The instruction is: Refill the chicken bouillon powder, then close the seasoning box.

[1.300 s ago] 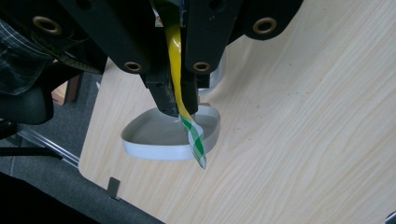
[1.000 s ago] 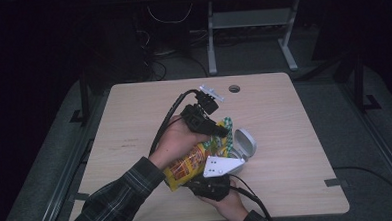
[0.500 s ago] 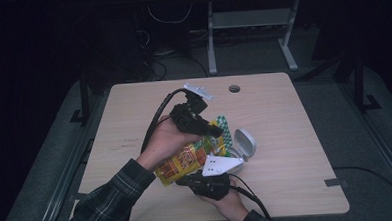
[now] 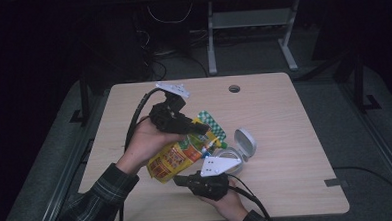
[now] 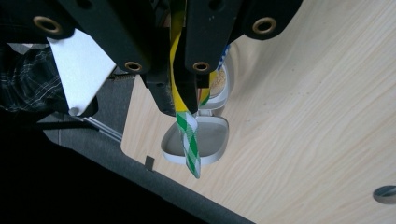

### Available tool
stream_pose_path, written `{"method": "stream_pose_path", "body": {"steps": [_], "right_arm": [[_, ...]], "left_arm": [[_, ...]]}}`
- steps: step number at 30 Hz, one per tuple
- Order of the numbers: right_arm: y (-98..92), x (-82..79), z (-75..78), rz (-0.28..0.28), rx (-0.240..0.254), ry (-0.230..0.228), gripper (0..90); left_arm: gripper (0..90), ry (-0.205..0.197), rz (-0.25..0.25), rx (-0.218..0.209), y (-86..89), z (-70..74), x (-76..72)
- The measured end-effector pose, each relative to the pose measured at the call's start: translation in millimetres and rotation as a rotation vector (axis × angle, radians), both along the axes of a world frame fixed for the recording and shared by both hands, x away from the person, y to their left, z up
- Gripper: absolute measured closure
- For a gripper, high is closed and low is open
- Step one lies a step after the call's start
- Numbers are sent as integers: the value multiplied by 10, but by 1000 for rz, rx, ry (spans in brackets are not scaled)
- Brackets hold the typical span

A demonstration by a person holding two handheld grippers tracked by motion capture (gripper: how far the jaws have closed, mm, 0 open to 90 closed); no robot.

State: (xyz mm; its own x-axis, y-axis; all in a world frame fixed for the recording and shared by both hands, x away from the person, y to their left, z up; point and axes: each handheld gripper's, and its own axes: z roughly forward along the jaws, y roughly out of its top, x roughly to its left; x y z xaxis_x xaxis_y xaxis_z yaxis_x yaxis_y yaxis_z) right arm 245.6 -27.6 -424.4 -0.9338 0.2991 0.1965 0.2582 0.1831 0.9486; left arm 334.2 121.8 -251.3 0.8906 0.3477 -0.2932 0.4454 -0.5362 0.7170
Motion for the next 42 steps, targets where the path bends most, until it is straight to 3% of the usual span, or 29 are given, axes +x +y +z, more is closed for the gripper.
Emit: {"method": "stream_pose_path", "body": {"steps": [8,12,20,24,32,37,42], "right_arm": [[-8,3,-4,-4,-1,-3,900],[1,-18,1,-2,-16,-16,900],[-12,-26,6,-12,-42,-18,900],[-49,-17,24,-19,-53,-14,900],[-96,-14,55,-25,-66,-17,900],[-157,-28,85,-39,-80,-16,900],[-208,-18,99,-45,-83,-17,900]], "left_arm": [[900,-36,56,-28,264,12,-14],[900,-31,118,-57,388,-78,37],[900,-44,175,-76,519,-220,164],[900,-69,208,-82,564,-324,282],[899,-128,211,-96,555,-424,432],[899,-167,202,-118,539,-569,521],[898,-183,204,-100,569,-721,552]]}}
